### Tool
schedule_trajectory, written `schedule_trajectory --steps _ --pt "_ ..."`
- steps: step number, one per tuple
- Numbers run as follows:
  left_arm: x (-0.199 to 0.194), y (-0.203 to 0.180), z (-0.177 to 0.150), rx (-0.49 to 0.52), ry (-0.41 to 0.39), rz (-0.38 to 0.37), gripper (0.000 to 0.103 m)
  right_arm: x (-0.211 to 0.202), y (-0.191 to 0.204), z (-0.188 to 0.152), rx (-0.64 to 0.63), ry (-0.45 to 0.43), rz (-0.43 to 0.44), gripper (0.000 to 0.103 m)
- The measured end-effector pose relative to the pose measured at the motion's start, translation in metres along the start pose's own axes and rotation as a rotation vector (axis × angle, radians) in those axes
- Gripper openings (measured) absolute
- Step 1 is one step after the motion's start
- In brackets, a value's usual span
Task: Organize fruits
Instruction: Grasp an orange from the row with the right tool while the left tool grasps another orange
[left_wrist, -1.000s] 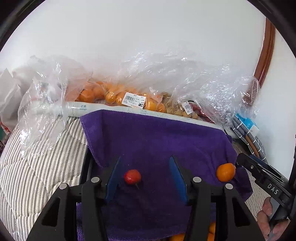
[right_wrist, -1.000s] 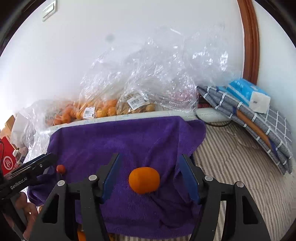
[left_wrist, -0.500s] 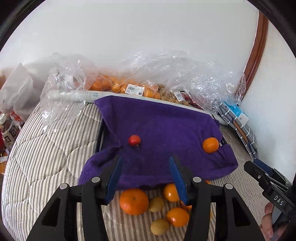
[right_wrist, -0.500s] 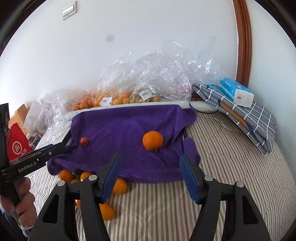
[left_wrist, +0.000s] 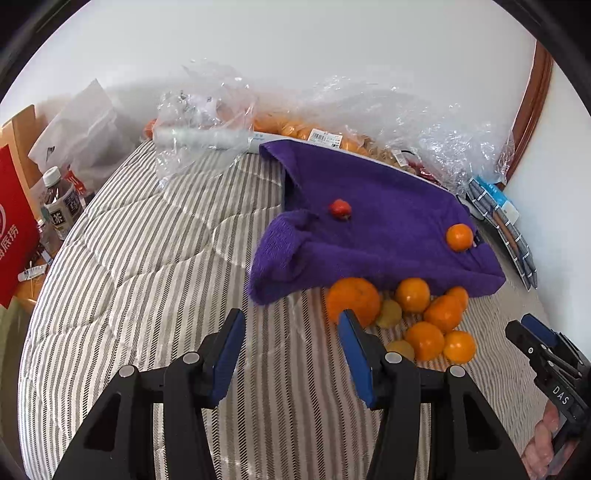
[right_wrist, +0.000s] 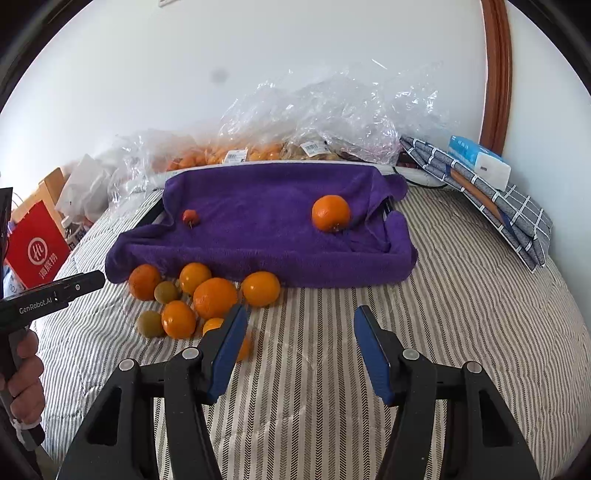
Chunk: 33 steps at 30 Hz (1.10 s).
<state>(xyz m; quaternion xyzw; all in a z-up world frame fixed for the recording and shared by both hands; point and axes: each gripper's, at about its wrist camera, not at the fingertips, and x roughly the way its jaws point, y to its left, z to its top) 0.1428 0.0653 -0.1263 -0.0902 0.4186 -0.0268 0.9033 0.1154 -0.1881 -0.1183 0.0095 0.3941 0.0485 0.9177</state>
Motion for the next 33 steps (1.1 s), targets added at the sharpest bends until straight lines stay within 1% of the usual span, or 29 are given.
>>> schedule_trajectory --steps 3,6,8,9,13,16,19,21,22,24,26,30,33 --pt "0.005 0.008 -0.008 0.001 0.01 0.028 0.05 0.01 0.001 -0.006 0.011 0.029 0.017 0.055" --pt "0.009 0.017 -0.011 -0.018 0.02 0.02 0.05 0.02 0.006 -0.011 0.02 0.059 0.038 0.05" --pt "0.012 0.021 -0.012 -0.027 0.016 0.012 0.05 0.025 0.01 -0.013 0.025 0.082 0.082 0.049" --pt "0.013 0.023 -0.013 -0.027 0.013 0.006 0.05 0.025 0.013 -0.015 0.022 0.074 0.107 0.049" --pt "0.017 0.027 -0.015 -0.029 0.005 -0.001 0.051 0.025 0.029 -0.016 -0.019 0.05 0.152 0.049" --pt "0.016 0.029 -0.014 -0.04 -0.005 -0.031 0.054 0.033 0.039 -0.016 -0.042 0.088 0.189 0.049" --pt "0.016 0.028 -0.015 -0.036 -0.006 -0.035 0.054 0.044 0.047 -0.018 -0.066 0.115 0.175 0.048" --pt "0.016 0.028 -0.016 -0.033 -0.007 -0.045 0.054 0.05 0.048 -0.019 -0.063 0.127 0.161 0.04" --pt "0.016 0.028 -0.016 -0.034 -0.007 -0.055 0.054 0.051 0.047 -0.019 -0.06 0.129 0.155 0.034" --pt "0.016 0.029 -0.017 -0.039 -0.007 -0.064 0.054 0.049 0.043 -0.019 -0.043 0.121 0.167 0.034" --pt "0.015 0.027 -0.017 -0.033 -0.005 -0.076 0.054 0.045 0.038 -0.019 -0.034 0.109 0.158 0.034" --pt "0.014 0.017 -0.017 -0.007 0.013 -0.086 0.055 0.034 0.021 -0.024 -0.045 0.081 0.108 0.034" --pt "0.016 0.004 -0.011 -0.01 0.028 -0.129 0.055 0.029 0.003 -0.028 -0.034 0.073 0.069 0.034"
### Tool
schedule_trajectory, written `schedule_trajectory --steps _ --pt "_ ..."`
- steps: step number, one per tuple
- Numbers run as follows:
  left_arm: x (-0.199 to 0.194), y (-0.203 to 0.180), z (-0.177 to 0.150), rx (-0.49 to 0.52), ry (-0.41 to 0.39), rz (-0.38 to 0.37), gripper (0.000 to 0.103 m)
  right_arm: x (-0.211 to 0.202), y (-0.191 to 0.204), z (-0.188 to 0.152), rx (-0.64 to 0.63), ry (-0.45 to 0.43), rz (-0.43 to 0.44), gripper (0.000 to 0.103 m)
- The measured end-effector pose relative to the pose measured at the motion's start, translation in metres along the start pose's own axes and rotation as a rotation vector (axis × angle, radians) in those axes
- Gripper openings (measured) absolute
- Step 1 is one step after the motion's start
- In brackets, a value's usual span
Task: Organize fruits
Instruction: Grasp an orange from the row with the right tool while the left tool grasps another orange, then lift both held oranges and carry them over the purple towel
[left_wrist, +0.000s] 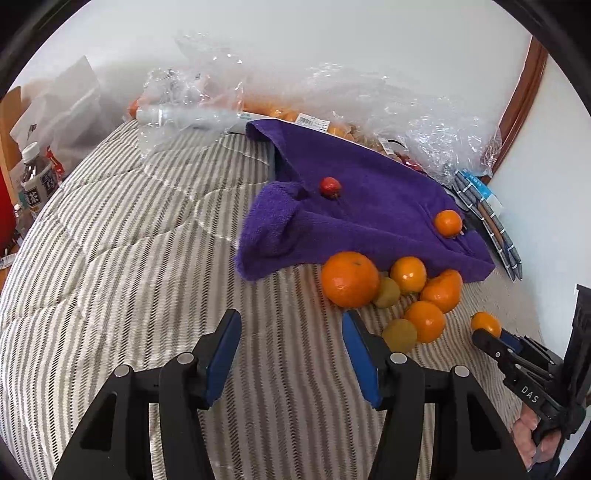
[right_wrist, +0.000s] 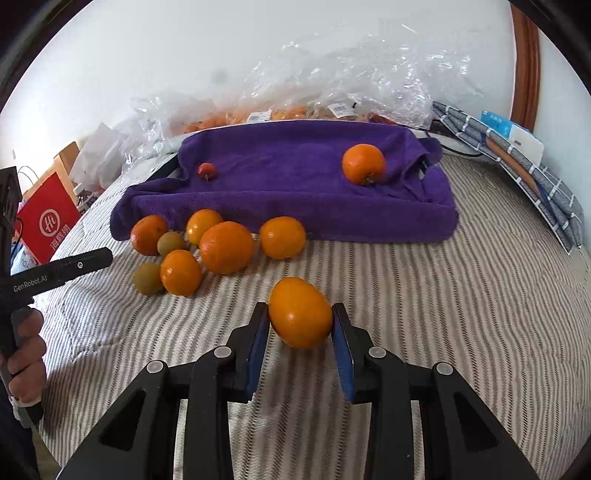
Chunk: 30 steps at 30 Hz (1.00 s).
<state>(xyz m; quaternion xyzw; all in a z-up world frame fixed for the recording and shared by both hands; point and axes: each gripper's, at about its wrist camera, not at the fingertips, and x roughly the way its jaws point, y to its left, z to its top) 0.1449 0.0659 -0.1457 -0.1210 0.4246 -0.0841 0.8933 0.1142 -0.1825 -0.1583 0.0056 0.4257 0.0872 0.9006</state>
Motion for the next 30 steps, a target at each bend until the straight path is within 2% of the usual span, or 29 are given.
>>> schedule_trajectory --steps 5,10,12,14,15,17,20,24,30 --pt "0.011 -0.024 0.012 0.011 -0.001 -0.02 0.054 -0.003 -0.024 -0.001 0.041 0.006 -0.018 0.034" --pt "0.025 -0.033 0.017 0.002 0.005 0.001 0.054 -0.001 -0.032 -0.001 0.061 0.017 0.029 0.034" --pt "0.029 -0.031 0.018 -0.021 0.013 -0.017 0.051 0.0 -0.03 -0.001 0.053 0.015 0.033 0.034" --pt "0.035 -0.031 0.018 -0.02 0.034 -0.036 0.04 0.0 -0.028 0.0 0.038 0.014 0.037 0.034" --pt "0.034 -0.03 0.019 -0.026 0.029 -0.042 0.04 0.001 -0.027 0.0 0.031 0.018 0.036 0.034" --pt "0.032 -0.027 0.019 -0.034 0.031 -0.032 0.039 0.002 -0.026 0.0 0.025 0.022 0.034 0.034" --pt "0.014 -0.018 0.018 -0.049 -0.01 0.006 0.039 -0.002 -0.027 -0.001 0.031 0.0 0.045 0.034" --pt "0.013 -0.008 0.013 -0.03 0.043 0.026 0.039 0.005 -0.028 0.002 0.035 0.033 0.048 0.034" --pt "0.015 -0.007 0.007 -0.009 0.013 0.04 0.04 0.01 -0.018 0.008 0.01 0.029 0.051 0.034"
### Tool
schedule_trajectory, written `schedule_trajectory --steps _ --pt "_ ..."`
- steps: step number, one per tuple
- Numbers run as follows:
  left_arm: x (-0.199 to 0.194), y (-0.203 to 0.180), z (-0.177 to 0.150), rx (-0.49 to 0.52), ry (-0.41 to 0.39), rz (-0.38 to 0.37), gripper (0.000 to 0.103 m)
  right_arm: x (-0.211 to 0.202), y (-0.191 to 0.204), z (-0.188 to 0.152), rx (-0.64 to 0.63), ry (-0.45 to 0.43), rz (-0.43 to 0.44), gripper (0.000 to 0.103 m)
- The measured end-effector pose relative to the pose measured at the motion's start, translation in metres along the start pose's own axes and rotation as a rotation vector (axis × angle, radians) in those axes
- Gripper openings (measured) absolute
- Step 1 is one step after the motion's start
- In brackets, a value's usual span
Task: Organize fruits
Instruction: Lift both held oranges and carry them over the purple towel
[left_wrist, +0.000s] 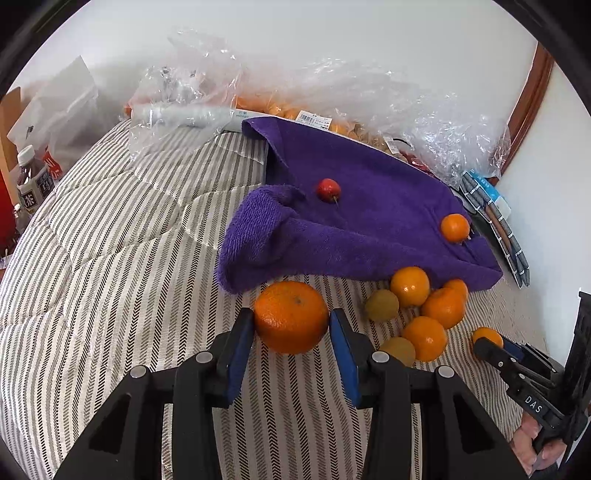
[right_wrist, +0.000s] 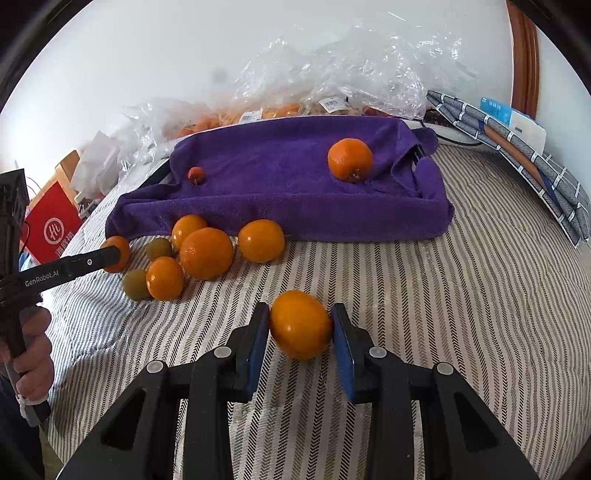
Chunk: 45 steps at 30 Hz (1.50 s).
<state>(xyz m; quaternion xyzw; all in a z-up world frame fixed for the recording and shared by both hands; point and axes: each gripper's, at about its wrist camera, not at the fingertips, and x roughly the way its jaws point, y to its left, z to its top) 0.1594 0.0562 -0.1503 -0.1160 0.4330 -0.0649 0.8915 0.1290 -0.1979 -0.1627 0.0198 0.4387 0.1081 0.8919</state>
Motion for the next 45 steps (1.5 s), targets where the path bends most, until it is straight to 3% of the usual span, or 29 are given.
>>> schedule_trajectory --steps 6,15,31,45 --pt "0.007 -0.003 0.0 0.014 -0.025 0.017 0.04 0.002 0.01 -0.002 -0.051 0.009 -0.041 0.033" --pt "-0.013 0.004 -0.004 -0.007 -0.121 -0.013 0.04 -0.009 -0.001 -0.004 0.008 -0.042 0.005 0.032" --pt "-0.027 -0.002 -0.008 0.023 -0.19 -0.02 0.04 -0.02 -0.018 -0.005 0.092 -0.103 0.038 0.032" --pt "-0.032 0.0 -0.007 0.005 -0.219 -0.024 0.04 -0.024 -0.024 -0.007 0.139 -0.124 0.014 0.032"
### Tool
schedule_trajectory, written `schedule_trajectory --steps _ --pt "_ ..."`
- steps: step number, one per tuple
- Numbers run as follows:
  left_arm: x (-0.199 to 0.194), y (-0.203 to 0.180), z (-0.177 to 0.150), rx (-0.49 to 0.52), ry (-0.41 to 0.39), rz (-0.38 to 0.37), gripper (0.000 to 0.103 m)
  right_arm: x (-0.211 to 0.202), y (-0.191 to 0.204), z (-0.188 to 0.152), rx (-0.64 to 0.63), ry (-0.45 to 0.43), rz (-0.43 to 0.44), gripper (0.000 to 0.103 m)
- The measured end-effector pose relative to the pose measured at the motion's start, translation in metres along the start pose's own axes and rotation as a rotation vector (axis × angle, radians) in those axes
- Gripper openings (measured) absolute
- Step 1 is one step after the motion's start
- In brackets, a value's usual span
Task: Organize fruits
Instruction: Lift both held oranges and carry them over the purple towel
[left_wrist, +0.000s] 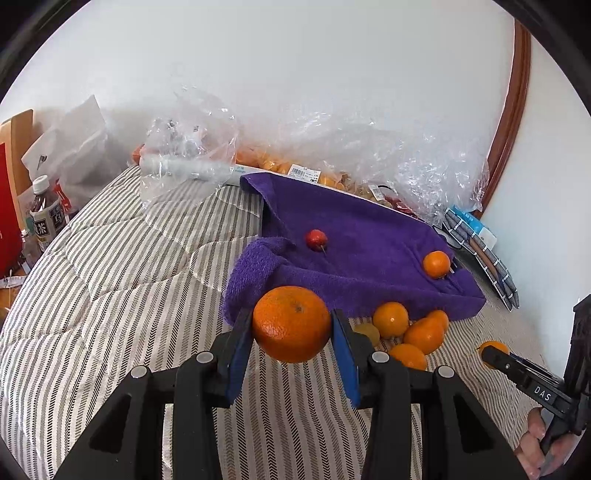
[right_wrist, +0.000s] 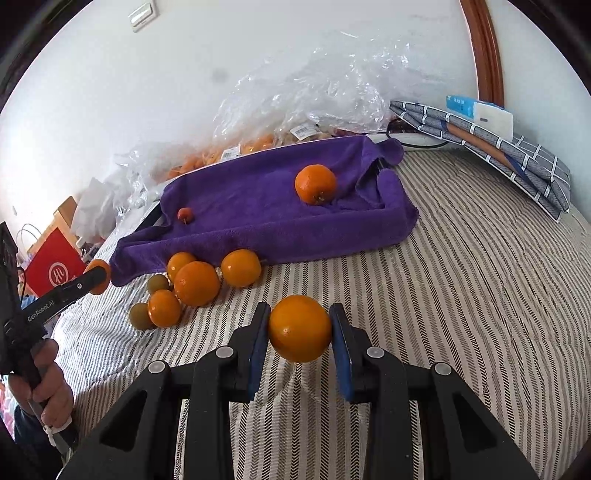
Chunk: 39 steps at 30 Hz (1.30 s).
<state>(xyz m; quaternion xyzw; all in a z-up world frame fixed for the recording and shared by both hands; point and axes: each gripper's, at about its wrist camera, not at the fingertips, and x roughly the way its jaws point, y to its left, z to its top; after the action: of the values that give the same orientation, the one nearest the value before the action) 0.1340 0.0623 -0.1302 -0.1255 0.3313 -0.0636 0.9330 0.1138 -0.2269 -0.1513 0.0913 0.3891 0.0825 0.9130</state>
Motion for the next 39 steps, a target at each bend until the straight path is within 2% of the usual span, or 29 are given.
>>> schedule_trajectory --steps 5,9,13,15,20,23,30,34,39 --pt "-0.003 0.001 0.0 -0.007 -0.016 0.006 0.04 -0.001 -0.001 0.0 0.001 0.014 0.022 0.032" --pt "-0.011 0.002 0.002 -0.015 -0.06 0.013 0.04 -0.006 0.002 0.007 -0.017 -0.002 0.014 0.032" --pt "-0.015 0.0 0.008 -0.025 -0.054 -0.013 0.04 -0.013 0.006 0.023 -0.033 -0.037 0.022 0.032" --pt "-0.02 -0.003 0.014 -0.026 -0.061 -0.048 0.04 -0.014 0.01 0.033 -0.045 -0.056 0.022 0.032" --pt "-0.021 -0.018 0.042 0.001 -0.081 -0.072 0.04 -0.012 0.019 0.057 -0.08 -0.099 0.03 0.032" --pt "-0.01 -0.022 0.061 -0.006 -0.092 -0.06 0.04 -0.004 0.018 0.072 -0.059 -0.109 0.062 0.032" --pt "0.029 -0.031 0.089 -0.026 -0.093 -0.026 0.04 0.009 0.024 0.102 -0.087 -0.166 0.04 0.032" --pt "0.056 -0.036 0.094 -0.046 -0.072 -0.028 0.04 0.024 0.02 0.11 -0.083 -0.167 0.031 0.032" --pt "0.078 -0.034 0.082 -0.019 -0.046 0.002 0.04 0.051 0.007 0.105 -0.046 -0.132 0.021 0.032"
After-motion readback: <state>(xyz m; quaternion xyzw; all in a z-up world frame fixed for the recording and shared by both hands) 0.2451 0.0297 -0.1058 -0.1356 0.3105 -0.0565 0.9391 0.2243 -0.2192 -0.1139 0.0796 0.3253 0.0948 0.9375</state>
